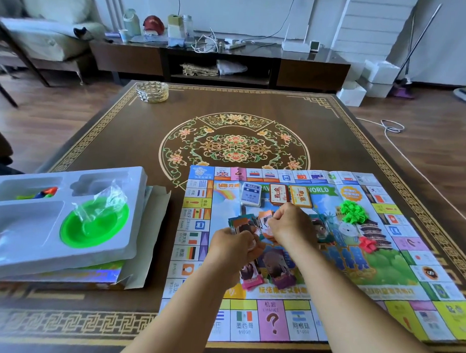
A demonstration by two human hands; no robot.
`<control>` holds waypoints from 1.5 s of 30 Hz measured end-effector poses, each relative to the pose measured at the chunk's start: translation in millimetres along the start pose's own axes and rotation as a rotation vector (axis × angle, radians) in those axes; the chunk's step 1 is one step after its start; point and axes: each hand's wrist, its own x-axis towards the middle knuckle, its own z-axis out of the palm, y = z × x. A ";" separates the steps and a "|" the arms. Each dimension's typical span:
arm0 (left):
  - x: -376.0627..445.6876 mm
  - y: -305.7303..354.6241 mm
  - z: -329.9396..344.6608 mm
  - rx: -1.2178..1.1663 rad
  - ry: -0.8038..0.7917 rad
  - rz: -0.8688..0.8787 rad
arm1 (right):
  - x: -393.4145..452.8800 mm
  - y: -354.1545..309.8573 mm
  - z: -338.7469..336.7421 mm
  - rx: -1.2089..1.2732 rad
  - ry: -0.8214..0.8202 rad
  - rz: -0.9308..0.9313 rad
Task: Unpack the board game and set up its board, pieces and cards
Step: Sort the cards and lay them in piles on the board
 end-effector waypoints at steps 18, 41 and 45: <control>-11.8 -3.2 7.8 -0.046 -0.095 -0.062 | -43.1 16.2 -24.3 0.684 -0.164 0.121; -13.3 -0.3 8.9 -0.017 -0.006 0.027 | -41.7 8.8 -24.8 0.774 -0.230 0.047; -23.2 -6.0 13.7 0.036 -0.039 -0.006 | -61.0 23.9 -27.4 0.932 -0.294 0.103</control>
